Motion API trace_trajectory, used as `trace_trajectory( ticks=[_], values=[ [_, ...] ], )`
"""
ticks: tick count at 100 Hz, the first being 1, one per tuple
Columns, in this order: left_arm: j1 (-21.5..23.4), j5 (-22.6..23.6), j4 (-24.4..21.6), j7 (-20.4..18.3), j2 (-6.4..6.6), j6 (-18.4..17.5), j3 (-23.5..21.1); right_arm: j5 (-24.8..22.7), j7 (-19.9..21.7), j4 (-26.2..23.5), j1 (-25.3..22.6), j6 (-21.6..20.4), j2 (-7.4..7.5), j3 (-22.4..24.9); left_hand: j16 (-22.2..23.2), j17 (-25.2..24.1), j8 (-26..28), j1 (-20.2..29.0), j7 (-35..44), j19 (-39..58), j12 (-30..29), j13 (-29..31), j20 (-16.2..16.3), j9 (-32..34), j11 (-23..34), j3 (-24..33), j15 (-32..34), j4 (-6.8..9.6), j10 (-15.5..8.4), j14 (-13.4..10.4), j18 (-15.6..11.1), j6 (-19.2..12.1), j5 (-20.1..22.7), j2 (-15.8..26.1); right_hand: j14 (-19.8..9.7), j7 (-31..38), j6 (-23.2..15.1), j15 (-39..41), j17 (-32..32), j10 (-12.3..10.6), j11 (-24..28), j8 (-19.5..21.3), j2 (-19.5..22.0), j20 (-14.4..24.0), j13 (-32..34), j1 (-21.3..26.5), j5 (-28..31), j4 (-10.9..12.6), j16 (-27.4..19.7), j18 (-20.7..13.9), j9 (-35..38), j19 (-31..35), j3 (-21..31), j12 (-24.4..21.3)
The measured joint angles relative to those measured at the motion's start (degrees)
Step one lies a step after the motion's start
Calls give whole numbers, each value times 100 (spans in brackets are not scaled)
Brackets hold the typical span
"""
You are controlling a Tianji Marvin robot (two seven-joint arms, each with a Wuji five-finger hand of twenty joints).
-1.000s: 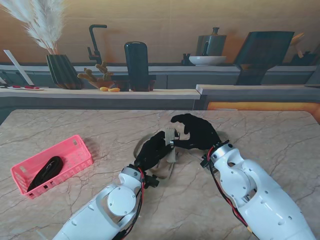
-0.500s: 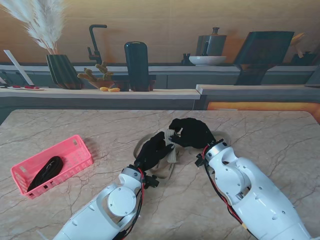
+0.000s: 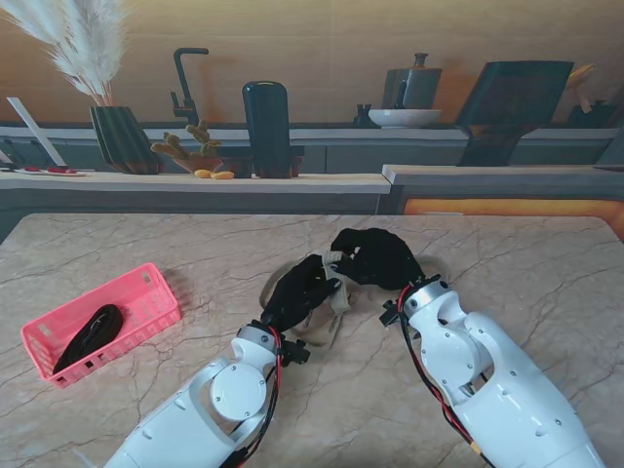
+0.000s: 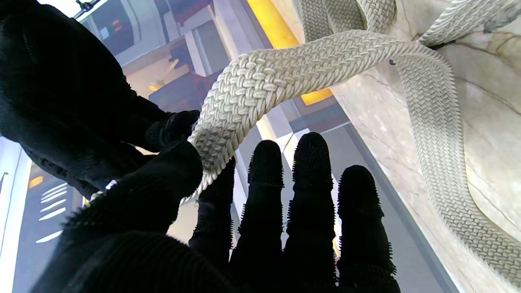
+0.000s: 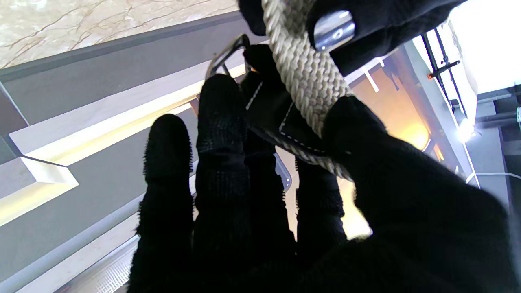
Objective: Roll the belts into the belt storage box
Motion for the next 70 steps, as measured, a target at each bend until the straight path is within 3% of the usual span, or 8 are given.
trace_trajectory(
  ticks=[19, 32, 42, 62, 70],
  values=[
    [-7, -50, -10, -37, 1, 145, 3, 268, -12, 31, -6, 8, -43, -40, -282, -282, -192, -157, -590, -221, -810, -772, 0, -1070, -867, -32, -542, 3, 16, 0, 0, 10, -408, 117, 99, 0, -3, -288, 3, -158, -65, 67, -3, -20, 1, 74, -45, 1, -88, 0, -54, 0, -60, -31],
    [-1, -84, -64, -168, 10, 338, -23, 260, 6, 62, -6, -60, -49, -32, -840, -643, -523, -368, -1084, -758, -1367, -1617, -123, -1852, -1501, -209, -1588, 3, 259, -5, -2, -48, -532, 69, 125, -1, -3, -554, -340, -140, -230, 162, 11, -73, -87, 74, -97, 3, -153, 108, -66, -127, -175, -94],
    [8, -81, -115, -274, 33, 403, -71, 54, 13, 61, -28, -169, -47, 23, -1243, -874, -816, -512, -1522, -1366, -1687, -2065, -294, -2206, -1816, -245, -2239, 4, 377, -7, -28, -50, -535, -194, 155, -28, -141, -751, -994, -160, -530, 210, 107, -134, -636, 51, -107, 4, -243, 428, -169, -534, -289, -173],
    [24, -53, -184, -365, 82, 498, -152, -161, 6, -20, -93, -377, -4, 103, -1818, -1113, -1114, -745, -1996, -2247, -2006, -2503, -609, -2554, -2111, -215, -2852, 4, 494, -31, -175, -368, -544, -507, 143, -130, -260, -1091, -1984, -235, -882, 250, 155, -228, -1801, -100, -120, 7, -695, 472, -736, -1332, -281, -230],
    [31, -53, -210, -393, 94, 585, -180, -220, -15, -63, -106, -421, 5, 117, -1854, -1122, -1114, -827, -2052, -2316, -2050, -2568, -643, -2597, -2159, -214, -2938, 4, 508, -32, -183, -371, -541, -517, 142, -135, -328, -1251, -2110, -419, -883, 252, 155, -229, -2100, -115, -120, 7, -865, 499, -814, -1457, -278, -231]
  ],
)
